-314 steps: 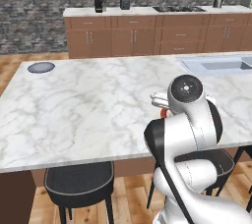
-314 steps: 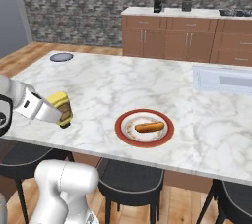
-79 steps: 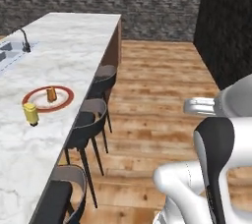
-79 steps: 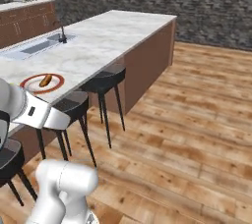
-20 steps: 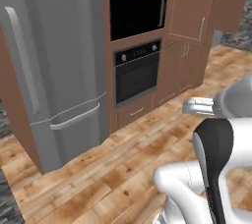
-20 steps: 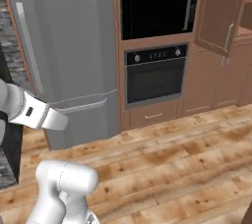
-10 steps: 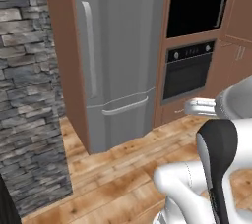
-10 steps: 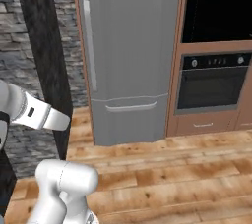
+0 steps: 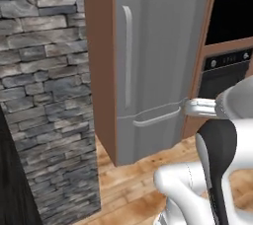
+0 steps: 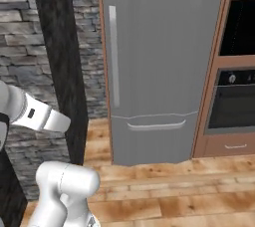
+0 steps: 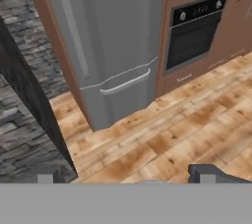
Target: Move the hot dog bun to the plate on the dining table and place the condiment next to that plate. Then navigate to the fridge and take the sausage and place it on the plate as well.
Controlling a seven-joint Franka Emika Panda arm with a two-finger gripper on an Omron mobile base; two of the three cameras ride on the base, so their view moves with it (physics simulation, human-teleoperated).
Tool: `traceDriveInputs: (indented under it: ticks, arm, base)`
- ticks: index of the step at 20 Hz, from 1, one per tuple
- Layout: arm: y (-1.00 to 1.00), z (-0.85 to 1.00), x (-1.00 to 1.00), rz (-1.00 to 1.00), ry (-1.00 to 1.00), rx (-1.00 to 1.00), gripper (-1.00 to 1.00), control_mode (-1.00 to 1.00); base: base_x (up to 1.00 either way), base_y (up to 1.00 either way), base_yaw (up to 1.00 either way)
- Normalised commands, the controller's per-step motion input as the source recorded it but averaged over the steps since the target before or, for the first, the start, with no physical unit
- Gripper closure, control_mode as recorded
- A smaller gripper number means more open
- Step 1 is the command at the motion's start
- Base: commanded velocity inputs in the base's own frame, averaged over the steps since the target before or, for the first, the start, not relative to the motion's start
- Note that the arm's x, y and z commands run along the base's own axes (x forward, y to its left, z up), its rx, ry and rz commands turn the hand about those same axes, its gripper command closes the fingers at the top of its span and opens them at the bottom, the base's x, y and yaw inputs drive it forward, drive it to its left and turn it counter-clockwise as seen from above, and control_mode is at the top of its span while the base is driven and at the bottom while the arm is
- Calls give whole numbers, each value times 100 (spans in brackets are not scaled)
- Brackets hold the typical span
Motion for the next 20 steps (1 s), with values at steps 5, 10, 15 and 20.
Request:
traceDriveInputs:
  ticks: [5, 10, 15, 20]
  arm:
    - [0, 0, 0, 0, 0, 0, -100, 100]
    - [0, 0, 0, 0, 0, 0, -100, 100]
    - [0, 0, 0, 0, 0, 0, -100, 100]
    - [0, 0, 0, 0, 0, 0, -100, 100]
  base:
    - [68, 9, 39]
    - [23, -24, 28]
    - [18, -31, 3]
    - [57, -18, -1]
